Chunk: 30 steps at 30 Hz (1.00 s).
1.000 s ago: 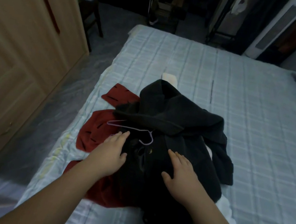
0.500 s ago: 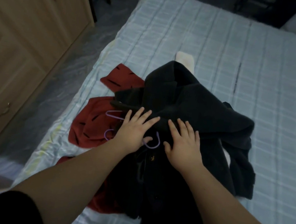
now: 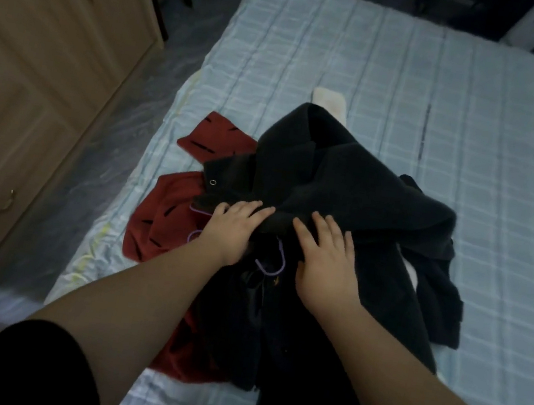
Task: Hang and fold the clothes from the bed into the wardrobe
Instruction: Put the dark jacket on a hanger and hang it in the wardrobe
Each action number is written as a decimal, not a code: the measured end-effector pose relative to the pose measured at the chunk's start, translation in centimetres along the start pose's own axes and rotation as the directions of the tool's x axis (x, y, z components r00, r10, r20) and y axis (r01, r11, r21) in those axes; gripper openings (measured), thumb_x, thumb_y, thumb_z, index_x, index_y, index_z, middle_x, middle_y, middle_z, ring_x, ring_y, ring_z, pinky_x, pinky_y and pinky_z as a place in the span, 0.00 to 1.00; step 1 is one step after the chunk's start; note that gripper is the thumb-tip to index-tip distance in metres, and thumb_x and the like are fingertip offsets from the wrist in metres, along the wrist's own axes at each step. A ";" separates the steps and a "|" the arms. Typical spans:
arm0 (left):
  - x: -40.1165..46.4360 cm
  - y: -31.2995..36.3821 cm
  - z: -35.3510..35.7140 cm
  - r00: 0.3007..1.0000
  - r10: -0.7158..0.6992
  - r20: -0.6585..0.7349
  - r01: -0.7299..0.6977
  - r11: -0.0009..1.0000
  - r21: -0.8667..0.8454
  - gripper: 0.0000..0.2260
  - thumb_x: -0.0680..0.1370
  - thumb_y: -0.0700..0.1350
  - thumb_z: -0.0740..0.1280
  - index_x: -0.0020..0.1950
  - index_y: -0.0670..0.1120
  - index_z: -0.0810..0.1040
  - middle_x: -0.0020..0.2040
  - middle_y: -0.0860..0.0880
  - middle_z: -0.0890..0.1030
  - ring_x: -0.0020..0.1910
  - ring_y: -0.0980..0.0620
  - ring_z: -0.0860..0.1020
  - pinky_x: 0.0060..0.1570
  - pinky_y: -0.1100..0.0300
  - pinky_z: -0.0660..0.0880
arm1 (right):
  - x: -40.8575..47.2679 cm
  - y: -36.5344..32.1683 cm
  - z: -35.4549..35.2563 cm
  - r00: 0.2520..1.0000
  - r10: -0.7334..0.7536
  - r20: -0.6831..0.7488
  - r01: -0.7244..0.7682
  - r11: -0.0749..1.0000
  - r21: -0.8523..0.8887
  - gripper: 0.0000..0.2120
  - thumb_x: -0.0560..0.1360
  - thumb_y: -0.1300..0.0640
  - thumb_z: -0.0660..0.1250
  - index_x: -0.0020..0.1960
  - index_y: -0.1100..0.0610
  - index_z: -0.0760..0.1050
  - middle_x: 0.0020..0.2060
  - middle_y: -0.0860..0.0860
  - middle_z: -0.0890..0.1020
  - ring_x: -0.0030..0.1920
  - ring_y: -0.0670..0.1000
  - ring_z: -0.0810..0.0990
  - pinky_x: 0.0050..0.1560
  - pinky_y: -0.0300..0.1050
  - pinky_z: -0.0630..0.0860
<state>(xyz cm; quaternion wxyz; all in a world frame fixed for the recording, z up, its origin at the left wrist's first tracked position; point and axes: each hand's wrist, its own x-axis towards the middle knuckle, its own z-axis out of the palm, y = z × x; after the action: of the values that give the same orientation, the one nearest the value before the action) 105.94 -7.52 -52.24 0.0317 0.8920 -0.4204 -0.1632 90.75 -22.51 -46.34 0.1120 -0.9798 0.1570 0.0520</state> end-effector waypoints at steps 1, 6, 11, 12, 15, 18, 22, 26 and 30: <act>0.0 0.3 0.4 1.000 -0.025 -0.016 0.025 1.000 0.001 0.36 0.75 0.46 0.66 0.79 0.57 0.53 0.77 0.49 0.61 0.75 0.48 0.61 0.68 0.46 0.58 | -0.7 -0.4 0.4 0.997 -0.068 -0.028 0.068 0.998 -0.011 0.31 0.75 0.55 0.66 0.77 0.45 0.63 0.78 0.52 0.61 0.79 0.55 0.53 0.78 0.62 0.48; 2.0 1.1 1.0 0.996 -0.080 -0.050 0.082 0.996 0.035 0.28 0.75 0.52 0.67 0.74 0.55 0.62 0.67 0.51 0.70 0.66 0.47 0.67 0.65 0.42 0.59 | -1.2 -0.8 2.2 0.987 -0.146 0.074 0.151 0.986 -0.070 0.26 0.75 0.52 0.68 0.72 0.40 0.69 0.76 0.50 0.66 0.79 0.55 0.54 0.76 0.68 0.45; 3.6 0.2 1.7 0.999 0.002 -0.052 0.001 0.998 0.058 0.26 0.73 0.52 0.69 0.70 0.53 0.66 0.62 0.49 0.72 0.62 0.46 0.70 0.60 0.47 0.65 | 0.0 -0.8 3.0 0.992 -0.122 0.025 0.124 0.989 -0.075 0.24 0.75 0.46 0.68 0.70 0.40 0.71 0.72 0.48 0.71 0.77 0.54 0.59 0.74 0.71 0.52; 3.8 -0.1 1.8 0.998 0.018 -0.056 -0.015 0.998 0.054 0.26 0.73 0.51 0.69 0.69 0.52 0.66 0.60 0.49 0.73 0.61 0.45 0.71 0.58 0.49 0.66 | 0.1 -0.6 3.2 0.992 -0.125 0.000 0.125 0.990 -0.072 0.21 0.76 0.44 0.66 0.68 0.40 0.72 0.71 0.47 0.71 0.77 0.53 0.60 0.74 0.70 0.52; 3.9 -0.6 1.3 0.994 0.060 -0.093 -0.065 0.996 -0.055 0.26 0.70 0.48 0.71 0.67 0.49 0.70 0.58 0.48 0.76 0.58 0.45 0.75 0.55 0.50 0.69 | 0.3 -0.1 3.2 0.992 -0.099 -0.080 0.099 0.995 -0.002 0.15 0.77 0.43 0.62 0.63 0.41 0.75 0.68 0.46 0.73 0.75 0.52 0.63 0.74 0.68 0.54; 2.5 -0.3 -0.5 0.981 0.065 -0.185 -0.111 0.962 -0.249 0.26 0.70 0.44 0.72 0.68 0.45 0.72 0.58 0.45 0.79 0.56 0.43 0.77 0.55 0.50 0.72 | 0.6 -0.3 1.9 0.965 0.013 -0.263 0.061 0.960 0.272 0.11 0.78 0.48 0.61 0.57 0.46 0.78 0.61 0.48 0.75 0.69 0.53 0.69 0.70 0.68 0.61; 0.1 1.2 -4.8 0.957 0.009 -0.289 -0.102 0.946 -0.309 0.19 0.76 0.48 0.68 0.66 0.48 0.73 0.55 0.47 0.81 0.53 0.44 0.80 0.47 0.49 0.76 | 1.2 -1.2 -2.0 0.916 0.146 -0.373 0.035 0.898 0.439 0.21 0.77 0.51 0.66 0.69 0.51 0.71 0.70 0.49 0.71 0.71 0.52 0.66 0.74 0.55 0.60; -2.4 2.9 -10.6 0.928 0.060 -0.367 -0.176 0.940 -0.293 0.17 0.78 0.58 0.61 0.63 0.52 0.73 0.48 0.48 0.83 0.45 0.43 0.82 0.40 0.50 0.76 | 0.4 -1.4 -6.6 0.924 0.161 -0.346 -0.021 0.926 0.377 0.33 0.76 0.54 0.69 0.78 0.50 0.60 0.77 0.48 0.62 0.78 0.50 0.55 0.78 0.54 0.54; -5.3 5.0 -16.8 0.927 0.116 -0.356 -0.220 0.937 -0.270 0.16 0.79 0.58 0.65 0.64 0.56 0.69 0.47 0.47 0.84 0.46 0.40 0.82 0.43 0.47 0.76 | -2.1 -0.9 -11.7 0.916 0.173 -0.361 -0.038 0.936 0.350 0.38 0.74 0.55 0.71 0.78 0.47 0.57 0.78 0.48 0.60 0.79 0.51 0.53 0.78 0.58 0.53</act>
<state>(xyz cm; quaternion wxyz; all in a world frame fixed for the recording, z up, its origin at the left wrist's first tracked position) 104.45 -8.05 -34.00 0.2538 0.8512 -0.4543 -0.0689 89.85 -23.79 -34.54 0.2413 -0.9270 0.2358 -0.1637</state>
